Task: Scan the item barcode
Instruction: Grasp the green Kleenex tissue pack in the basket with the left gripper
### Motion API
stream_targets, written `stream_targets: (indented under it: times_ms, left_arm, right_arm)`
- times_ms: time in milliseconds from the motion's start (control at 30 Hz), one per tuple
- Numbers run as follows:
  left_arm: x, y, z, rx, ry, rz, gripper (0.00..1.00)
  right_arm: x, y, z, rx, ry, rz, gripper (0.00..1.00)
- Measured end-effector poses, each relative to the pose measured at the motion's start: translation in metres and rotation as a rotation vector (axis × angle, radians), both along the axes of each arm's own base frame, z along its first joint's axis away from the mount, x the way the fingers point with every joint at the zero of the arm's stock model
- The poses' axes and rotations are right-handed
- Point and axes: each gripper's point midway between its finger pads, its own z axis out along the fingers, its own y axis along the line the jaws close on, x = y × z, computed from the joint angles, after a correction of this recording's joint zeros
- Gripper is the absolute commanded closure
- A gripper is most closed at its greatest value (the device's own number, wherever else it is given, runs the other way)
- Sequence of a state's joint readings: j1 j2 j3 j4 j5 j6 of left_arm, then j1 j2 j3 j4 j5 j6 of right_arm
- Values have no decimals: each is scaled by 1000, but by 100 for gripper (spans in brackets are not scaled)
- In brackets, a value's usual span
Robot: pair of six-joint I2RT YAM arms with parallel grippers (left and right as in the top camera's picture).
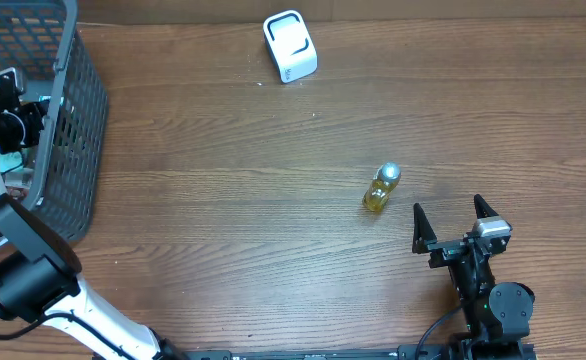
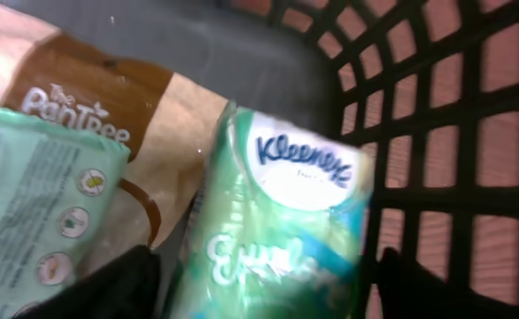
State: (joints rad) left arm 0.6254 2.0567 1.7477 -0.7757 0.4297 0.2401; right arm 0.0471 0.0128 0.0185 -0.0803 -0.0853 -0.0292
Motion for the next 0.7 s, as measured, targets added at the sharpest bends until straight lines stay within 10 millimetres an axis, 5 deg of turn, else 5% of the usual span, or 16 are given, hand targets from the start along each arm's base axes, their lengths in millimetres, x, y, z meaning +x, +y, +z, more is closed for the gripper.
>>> stream_targets:
  times_ms: [67,233,700]
  left_arm:
    - [0,0,11,12,-19,2,0]
    - [1,2,34,47,-58,7,0]
    - [10,-4,20,74,-30,-9,0]
  right_arm:
    - [0,0,0,-1,0,0,0]
    - [0,0,0,0,0,0,0]
    - [0,0,0,0,0,0,0]
